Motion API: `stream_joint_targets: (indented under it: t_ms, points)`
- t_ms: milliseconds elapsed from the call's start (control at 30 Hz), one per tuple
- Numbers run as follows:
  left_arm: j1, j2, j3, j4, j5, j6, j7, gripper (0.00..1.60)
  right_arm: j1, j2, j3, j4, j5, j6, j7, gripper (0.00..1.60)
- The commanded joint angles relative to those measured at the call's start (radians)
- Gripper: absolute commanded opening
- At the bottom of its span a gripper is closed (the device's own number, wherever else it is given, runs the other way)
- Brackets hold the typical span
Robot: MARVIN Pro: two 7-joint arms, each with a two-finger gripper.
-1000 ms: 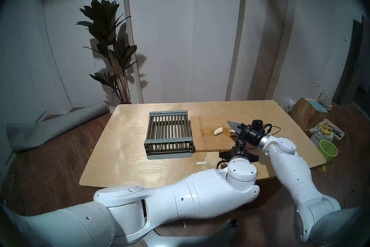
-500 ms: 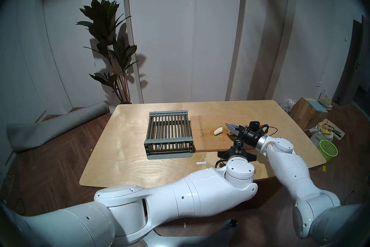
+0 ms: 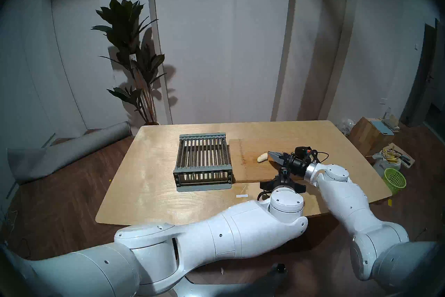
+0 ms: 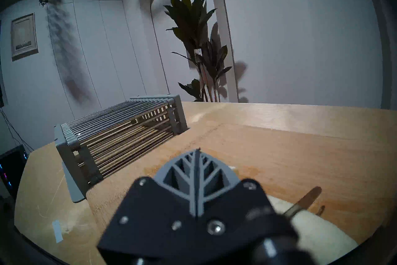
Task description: Cut the banana into four pieces on the cutting board
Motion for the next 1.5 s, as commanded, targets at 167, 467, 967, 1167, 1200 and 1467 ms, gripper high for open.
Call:
stream_joint_targets:
  t_ms: [167, 467, 967, 1167, 1200, 1467]
  points:
    - [-0.023, -0.015, -0.032, -0.012, -0.035, 0.031, -0.016, 0.00, 0.012, -0.005, -0.006, 0.013, -0.012, -0.023, 0.000, 0.00]
    - [-0.024, -0.015, -0.042, -0.011, -0.064, 0.054, -0.023, 0.00, 0.005, -0.007, 0.000, 0.018, -0.016, -0.027, 0.000, 0.00]
    - [-0.045, -0.008, -0.028, -0.026, -0.023, 0.035, -0.024, 0.00, 0.003, -0.012, 0.016, -0.002, -0.007, -0.029, 0.006, 0.00]
    - [-0.068, 0.003, -0.031, -0.057, 0.007, 0.021, -0.017, 0.00, 0.008, -0.014, 0.043, -0.057, 0.021, -0.035, 0.023, 0.00]
    - [-0.071, 0.005, -0.031, -0.066, 0.011, 0.019, -0.017, 0.00, 0.009, -0.013, 0.049, -0.070, 0.028, -0.035, 0.030, 0.00]
    - [-0.073, 0.018, -0.037, -0.152, 0.025, 0.014, -0.002, 0.00, -0.014, -0.005, 0.086, -0.172, 0.062, -0.033, 0.060, 0.00]
